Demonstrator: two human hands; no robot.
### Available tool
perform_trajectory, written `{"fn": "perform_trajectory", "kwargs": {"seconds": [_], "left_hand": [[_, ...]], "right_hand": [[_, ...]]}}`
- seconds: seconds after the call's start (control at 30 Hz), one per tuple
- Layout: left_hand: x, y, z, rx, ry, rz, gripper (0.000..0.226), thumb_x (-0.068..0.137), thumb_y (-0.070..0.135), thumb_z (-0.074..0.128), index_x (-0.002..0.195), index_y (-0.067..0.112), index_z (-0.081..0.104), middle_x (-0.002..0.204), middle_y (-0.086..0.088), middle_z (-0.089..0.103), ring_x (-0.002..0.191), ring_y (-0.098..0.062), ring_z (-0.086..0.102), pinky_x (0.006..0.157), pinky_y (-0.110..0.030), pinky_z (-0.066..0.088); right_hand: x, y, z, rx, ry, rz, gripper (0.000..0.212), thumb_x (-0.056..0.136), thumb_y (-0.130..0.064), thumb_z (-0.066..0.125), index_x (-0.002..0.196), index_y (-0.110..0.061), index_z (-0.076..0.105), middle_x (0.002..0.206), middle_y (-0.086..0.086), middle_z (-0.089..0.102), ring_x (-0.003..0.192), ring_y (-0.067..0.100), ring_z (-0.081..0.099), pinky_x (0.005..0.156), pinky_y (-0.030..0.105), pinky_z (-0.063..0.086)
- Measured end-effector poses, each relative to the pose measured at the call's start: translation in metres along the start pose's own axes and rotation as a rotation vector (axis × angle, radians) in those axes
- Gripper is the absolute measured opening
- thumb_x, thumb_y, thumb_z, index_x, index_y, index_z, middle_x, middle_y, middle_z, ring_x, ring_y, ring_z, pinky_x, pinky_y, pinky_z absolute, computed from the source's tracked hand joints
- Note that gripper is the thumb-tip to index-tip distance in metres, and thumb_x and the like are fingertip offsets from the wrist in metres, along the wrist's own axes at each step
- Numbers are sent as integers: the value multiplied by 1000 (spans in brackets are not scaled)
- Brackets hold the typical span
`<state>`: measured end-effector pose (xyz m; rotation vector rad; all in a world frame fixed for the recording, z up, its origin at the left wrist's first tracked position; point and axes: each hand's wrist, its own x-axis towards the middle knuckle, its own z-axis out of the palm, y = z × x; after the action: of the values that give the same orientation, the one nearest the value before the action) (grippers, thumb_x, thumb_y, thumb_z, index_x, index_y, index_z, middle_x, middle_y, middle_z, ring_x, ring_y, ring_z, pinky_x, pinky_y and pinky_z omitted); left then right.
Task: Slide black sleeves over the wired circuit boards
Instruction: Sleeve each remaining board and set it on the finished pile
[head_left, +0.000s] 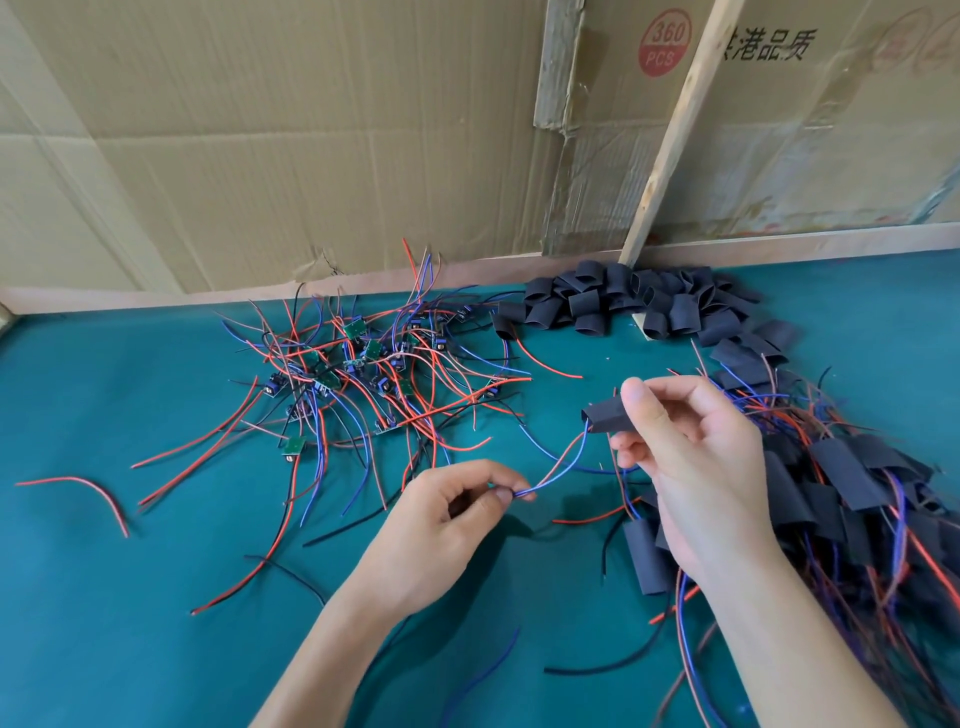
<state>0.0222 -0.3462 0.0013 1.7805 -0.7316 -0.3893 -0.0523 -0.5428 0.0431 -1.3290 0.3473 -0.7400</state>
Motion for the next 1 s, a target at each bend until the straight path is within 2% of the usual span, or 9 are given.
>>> {"fn": "perform_trajectory", "kwargs": {"seconds": [0.2, 0.27, 0.33, 0.4, 0.5, 0.63, 0.73, 0.8, 1.0], "left_hand": [[0, 3, 0, -31, 18, -7, 21, 92, 33, 52, 92, 35, 73, 72, -23, 52, 60, -35, 35, 52, -45, 34], [0, 3, 0, -57, 34, -9, 21, 92, 32, 52, 91, 33, 73, 64, -11, 44, 58, -29, 32, 53, -43, 28], [-1, 2, 0, -91, 54, -15, 20, 95, 29, 54, 91, 30, 74, 60, 3, 41, 58, -29, 31, 54, -39, 25], [0, 0, 1, -126, 85, -19, 20, 101, 19, 58, 90, 26, 74, 60, 3, 43, 56, -29, 33, 54, -34, 28], [0, 1, 1, -219, 140, -35, 19, 101, 9, 59, 88, 14, 71, 59, 2, 48, 52, -15, 40, 52, -20, 37], [-1, 5, 0, -384, 174, -34, 12, 96, 11, 67, 85, 14, 63, 65, -3, 54, 54, -15, 45, 53, -18, 41], [-2, 8, -1, -442, 166, -31, 8, 88, 22, 67, 82, 19, 63, 66, -4, 57, 56, -16, 48, 55, -20, 43], [-2, 9, 0, -454, 146, -30, 7, 87, 23, 68, 82, 19, 63, 67, -4, 59, 58, -17, 50, 56, -21, 44], [-5, 10, 1, -492, 35, -57, 8, 87, 22, 70, 88, 17, 64, 78, -11, 67, 70, -24, 59, 66, -31, 49]], "right_hand": [[-2, -1, -1, -61, -63, -40, 10, 81, -33, 78, 82, -24, 73, 76, 3, 71, 56, 18, 63, 53, 22, 50], [-4, 0, 2, -63, -78, -41, 11, 79, -32, 78, 83, -22, 74, 75, 3, 72, 56, 16, 63, 52, 21, 49], [-8, 3, 8, -61, -79, -10, 19, 76, -30, 80, 88, -18, 73, 72, 4, 70, 55, 17, 63, 51, 22, 49], [-13, 8, 15, -25, -80, 61, 36, 70, -31, 82, 98, -14, 68, 69, 4, 67, 54, 17, 62, 50, 23, 49], [-22, 15, 26, 76, -68, 213, 60, 58, -35, 88, 107, -13, 63, 69, 1, 66, 56, 18, 60, 53, 23, 49], [-31, 20, 37, 207, -98, 350, 60, 51, -29, 90, 102, -10, 64, 72, 5, 67, 57, 17, 58, 54, 22, 49], [-29, 21, 38, 337, -37, 454, 67, 49, -21, 90, 109, -10, 62, 75, 6, 67, 54, 14, 56, 52, 20, 48], [-27, 22, 36, 381, -35, 483, 63, 52, -16, 89, 108, -10, 61, 74, 4, 66, 53, 11, 54, 50, 18, 46], [-24, 23, 32, 375, -80, 480, 34, 52, -12, 88, 82, -10, 70, 73, 5, 66, 53, 8, 48, 46, 16, 39]]}}
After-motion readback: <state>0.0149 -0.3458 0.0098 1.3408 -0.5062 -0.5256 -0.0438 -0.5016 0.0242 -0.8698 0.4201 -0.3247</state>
